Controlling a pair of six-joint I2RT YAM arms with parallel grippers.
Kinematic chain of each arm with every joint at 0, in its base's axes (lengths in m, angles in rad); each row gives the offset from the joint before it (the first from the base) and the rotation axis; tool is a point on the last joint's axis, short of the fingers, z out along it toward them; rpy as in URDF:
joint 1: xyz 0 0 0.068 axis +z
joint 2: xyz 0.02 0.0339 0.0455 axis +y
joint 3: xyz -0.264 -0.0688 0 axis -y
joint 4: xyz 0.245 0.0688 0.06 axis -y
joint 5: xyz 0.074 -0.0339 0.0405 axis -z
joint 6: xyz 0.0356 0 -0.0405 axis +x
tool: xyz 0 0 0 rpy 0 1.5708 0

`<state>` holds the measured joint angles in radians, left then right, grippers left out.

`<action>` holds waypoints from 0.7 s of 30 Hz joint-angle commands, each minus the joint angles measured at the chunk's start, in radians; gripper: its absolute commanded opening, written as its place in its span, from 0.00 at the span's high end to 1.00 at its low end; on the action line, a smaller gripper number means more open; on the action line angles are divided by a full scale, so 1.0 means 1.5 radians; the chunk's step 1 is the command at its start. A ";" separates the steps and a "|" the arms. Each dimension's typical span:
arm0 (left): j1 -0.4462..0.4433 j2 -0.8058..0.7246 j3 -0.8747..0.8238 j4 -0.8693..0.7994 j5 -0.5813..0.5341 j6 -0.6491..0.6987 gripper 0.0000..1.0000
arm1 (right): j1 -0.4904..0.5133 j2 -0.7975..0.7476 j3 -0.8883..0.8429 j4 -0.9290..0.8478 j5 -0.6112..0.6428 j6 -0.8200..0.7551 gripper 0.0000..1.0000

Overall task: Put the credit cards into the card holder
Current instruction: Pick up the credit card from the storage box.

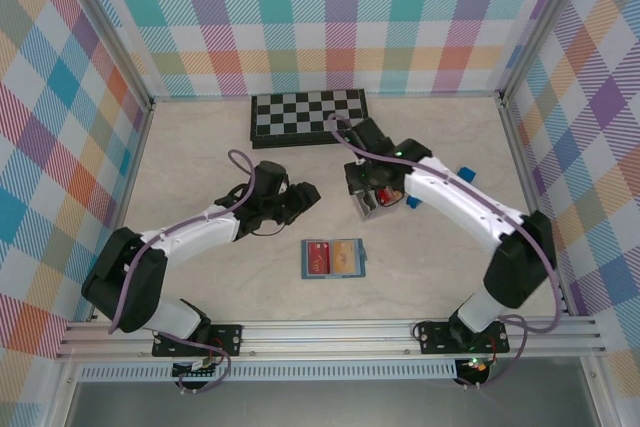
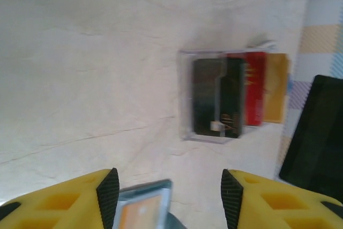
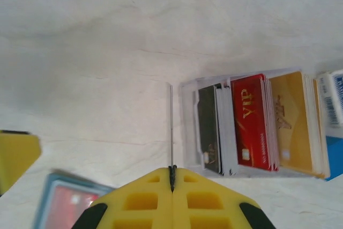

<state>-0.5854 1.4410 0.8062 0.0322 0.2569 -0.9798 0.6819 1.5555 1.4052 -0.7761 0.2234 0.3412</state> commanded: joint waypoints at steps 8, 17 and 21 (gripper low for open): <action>0.008 -0.009 0.004 0.242 0.177 -0.026 0.36 | -0.136 -0.166 -0.184 0.248 -0.423 0.216 0.99; 0.007 0.051 0.032 0.369 0.249 -0.081 0.45 | -0.186 -0.164 -0.233 0.370 -0.574 0.297 0.98; 0.007 0.048 0.028 0.386 0.247 -0.089 0.65 | -0.191 -0.149 -0.237 0.386 -0.602 0.310 0.97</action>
<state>-0.5854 1.5177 0.8227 0.5301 0.5976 -1.0924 0.4038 1.3170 1.0573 -0.2794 -0.5858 0.7654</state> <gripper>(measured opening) 0.376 0.044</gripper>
